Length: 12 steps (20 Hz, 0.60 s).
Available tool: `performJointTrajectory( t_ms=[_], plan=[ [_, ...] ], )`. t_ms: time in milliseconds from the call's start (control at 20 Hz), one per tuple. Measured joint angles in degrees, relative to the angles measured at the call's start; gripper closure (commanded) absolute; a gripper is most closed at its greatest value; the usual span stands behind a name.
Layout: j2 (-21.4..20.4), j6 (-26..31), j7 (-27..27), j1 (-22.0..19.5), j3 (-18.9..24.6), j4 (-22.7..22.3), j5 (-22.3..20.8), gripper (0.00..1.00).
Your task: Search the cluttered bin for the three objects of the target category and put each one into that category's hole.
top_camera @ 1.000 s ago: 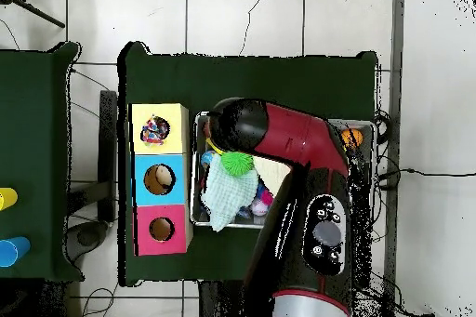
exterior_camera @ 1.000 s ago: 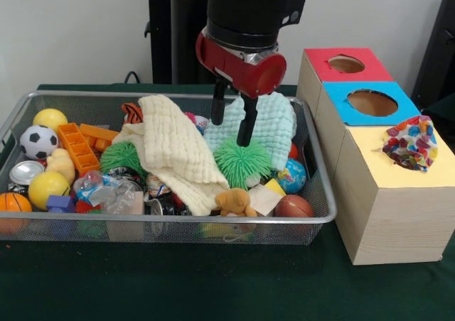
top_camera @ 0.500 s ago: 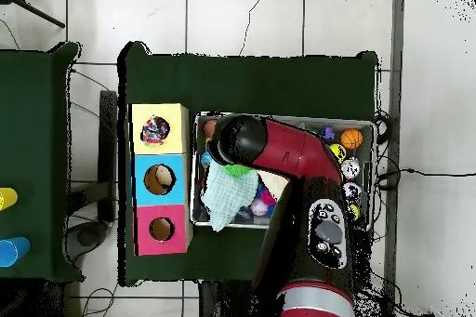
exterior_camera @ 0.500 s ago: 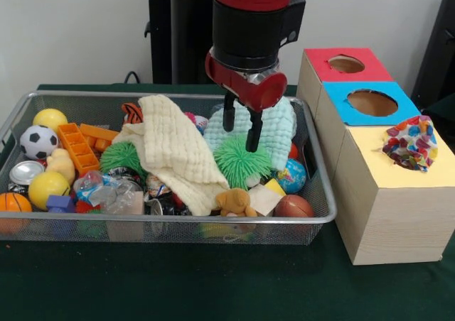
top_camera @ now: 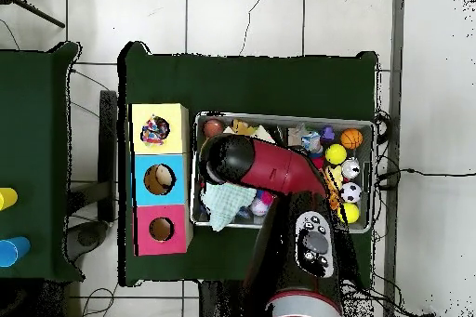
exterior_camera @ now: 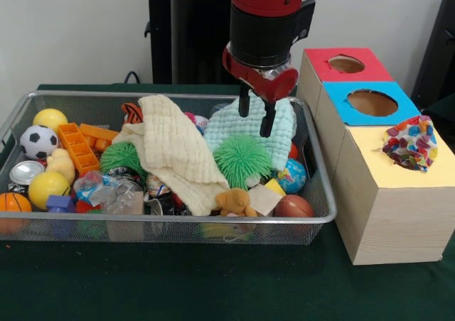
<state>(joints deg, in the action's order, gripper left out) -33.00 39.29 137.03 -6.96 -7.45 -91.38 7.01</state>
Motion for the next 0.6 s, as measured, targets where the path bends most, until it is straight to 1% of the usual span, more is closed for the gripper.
performJointTrajectory(
  t_ms=[250,400,600],
  plan=[
    [-0.9,-0.3,0.0,0.2,0.3,-2.6,0.3,0.0],
    [-0.5,-1.8,0.0,0.0,1.0,-3.9,0.4,0.0],
    [1.1,-6.2,0.0,-0.7,2.5,-5.1,0.4,0.0]
  ],
)
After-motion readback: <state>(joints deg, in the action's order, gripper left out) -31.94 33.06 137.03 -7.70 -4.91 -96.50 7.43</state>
